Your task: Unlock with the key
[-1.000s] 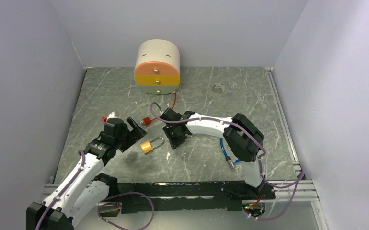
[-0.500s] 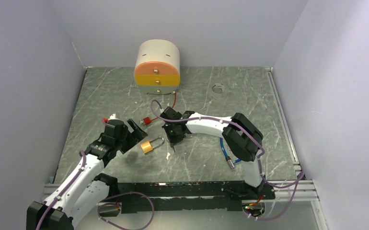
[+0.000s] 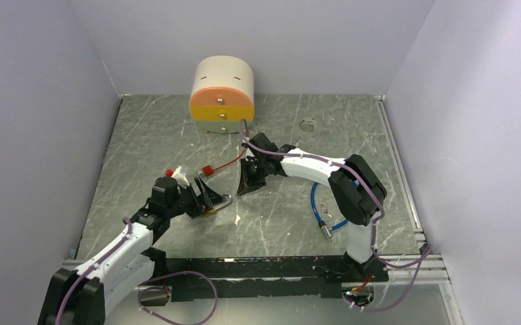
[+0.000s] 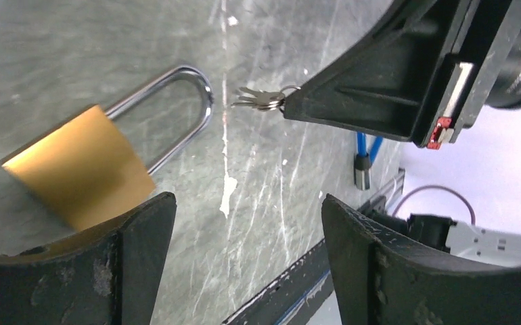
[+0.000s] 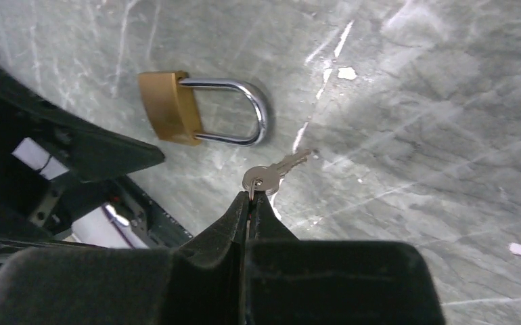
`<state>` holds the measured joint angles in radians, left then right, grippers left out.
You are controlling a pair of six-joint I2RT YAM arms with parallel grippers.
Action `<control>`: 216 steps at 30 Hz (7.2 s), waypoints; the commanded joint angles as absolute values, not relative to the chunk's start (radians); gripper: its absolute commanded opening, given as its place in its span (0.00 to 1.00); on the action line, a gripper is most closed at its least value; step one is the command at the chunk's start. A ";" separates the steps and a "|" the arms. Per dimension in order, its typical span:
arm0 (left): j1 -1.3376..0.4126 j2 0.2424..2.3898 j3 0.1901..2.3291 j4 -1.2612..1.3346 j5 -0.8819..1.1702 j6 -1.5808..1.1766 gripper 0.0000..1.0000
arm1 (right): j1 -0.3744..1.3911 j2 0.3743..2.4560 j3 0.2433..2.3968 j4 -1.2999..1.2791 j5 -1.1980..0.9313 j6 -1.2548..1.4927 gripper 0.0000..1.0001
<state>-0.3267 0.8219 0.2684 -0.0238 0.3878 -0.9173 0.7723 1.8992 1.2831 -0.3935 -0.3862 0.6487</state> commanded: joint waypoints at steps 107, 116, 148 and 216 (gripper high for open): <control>-0.293 0.966 0.719 0.767 0.720 -1.167 0.03 | 0.756 1.336 1.056 0.561 -0.533 0.918 0.40; -0.293 0.985 0.710 0.873 0.708 -1.250 0.02 | 0.756 1.364 1.113 0.525 -0.547 0.877 0.24; -0.293 0.984 0.649 0.933 0.595 -1.367 0.63 | 0.755 1.306 1.031 0.537 -0.500 0.875 0.00; -0.293 0.919 0.693 0.906 0.586 -1.246 0.03 | 0.767 1.410 1.172 0.605 -0.599 0.911 0.22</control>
